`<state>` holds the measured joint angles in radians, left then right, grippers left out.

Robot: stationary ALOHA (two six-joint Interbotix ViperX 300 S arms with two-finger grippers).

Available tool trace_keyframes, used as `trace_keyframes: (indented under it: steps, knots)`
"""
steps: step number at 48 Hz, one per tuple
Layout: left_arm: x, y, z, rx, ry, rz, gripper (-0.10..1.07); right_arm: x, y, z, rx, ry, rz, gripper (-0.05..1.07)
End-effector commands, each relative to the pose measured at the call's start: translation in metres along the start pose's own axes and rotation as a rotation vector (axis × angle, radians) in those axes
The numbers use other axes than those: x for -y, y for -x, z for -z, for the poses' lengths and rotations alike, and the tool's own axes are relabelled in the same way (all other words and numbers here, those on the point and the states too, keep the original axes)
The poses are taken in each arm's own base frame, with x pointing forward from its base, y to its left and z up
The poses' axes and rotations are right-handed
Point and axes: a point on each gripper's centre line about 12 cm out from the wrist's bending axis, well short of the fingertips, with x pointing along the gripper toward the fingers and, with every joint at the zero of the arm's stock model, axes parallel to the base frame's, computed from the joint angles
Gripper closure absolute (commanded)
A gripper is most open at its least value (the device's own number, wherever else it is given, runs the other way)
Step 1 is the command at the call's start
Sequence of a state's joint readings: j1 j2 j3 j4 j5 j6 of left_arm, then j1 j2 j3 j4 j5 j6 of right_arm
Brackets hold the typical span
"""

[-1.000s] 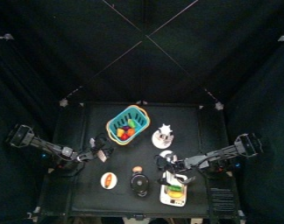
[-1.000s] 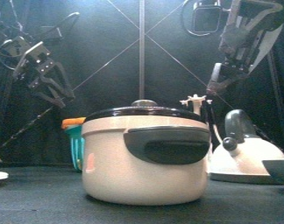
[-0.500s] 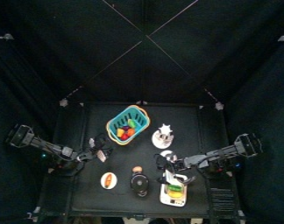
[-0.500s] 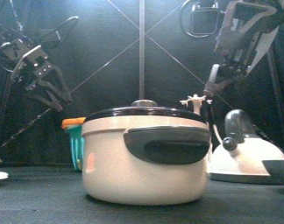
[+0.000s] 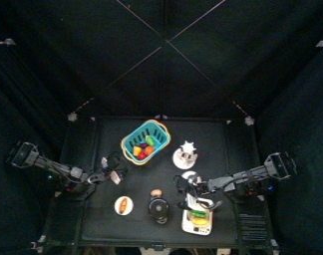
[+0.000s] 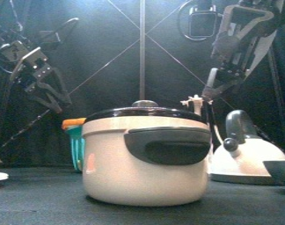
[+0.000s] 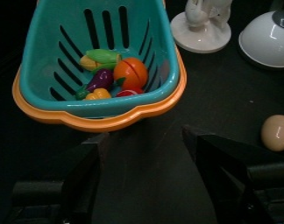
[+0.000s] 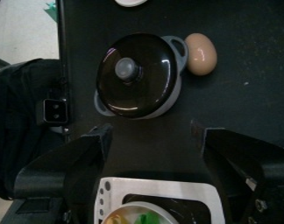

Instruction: Grab egg

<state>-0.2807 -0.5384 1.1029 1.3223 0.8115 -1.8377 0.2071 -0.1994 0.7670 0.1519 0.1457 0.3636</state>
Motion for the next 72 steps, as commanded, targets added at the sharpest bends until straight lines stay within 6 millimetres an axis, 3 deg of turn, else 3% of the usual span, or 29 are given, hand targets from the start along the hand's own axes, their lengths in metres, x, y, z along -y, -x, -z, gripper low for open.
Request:
trace_keyframes:
  steps: [1,12,24,30,45,57,72]
  knots:
    - [0.001,0.0,-0.004,0.004,0.016,-0.002,-0.02,-0.009,-0.003,-0.018,0.045,0.012,-0.02,0.02]
    - [0.0,0.0,-0.001,-0.002,0.014,-0.005,-0.02,-0.005,-0.029,-0.036,0.048,0.13,0.023,0.02]
    - [-0.002,-0.001,0.002,-0.007,0.008,-0.01,-0.02,0.035,-0.055,-0.071,0.056,0.15,0.137,0.02]
    - [-0.003,-0.001,0.004,-0.011,0.004,-0.011,-0.02,0.05,-0.06,-0.079,0.038,0.142,0.176,0.02]
    - [-0.006,-0.002,0.01,-0.024,-0.007,-0.016,-0.02,0.061,-0.087,-0.075,-0.047,0.165,0.224,0.02]
    - [-0.008,-0.002,0.012,-0.03,-0.007,-0.019,-0.02,0.057,-0.092,-0.072,-0.082,0.164,0.232,0.02]
    - [-0.008,-0.002,0.014,-0.034,-0.009,-0.021,-0.02,0.067,-0.108,-0.058,-0.15,0.161,0.261,0.02]
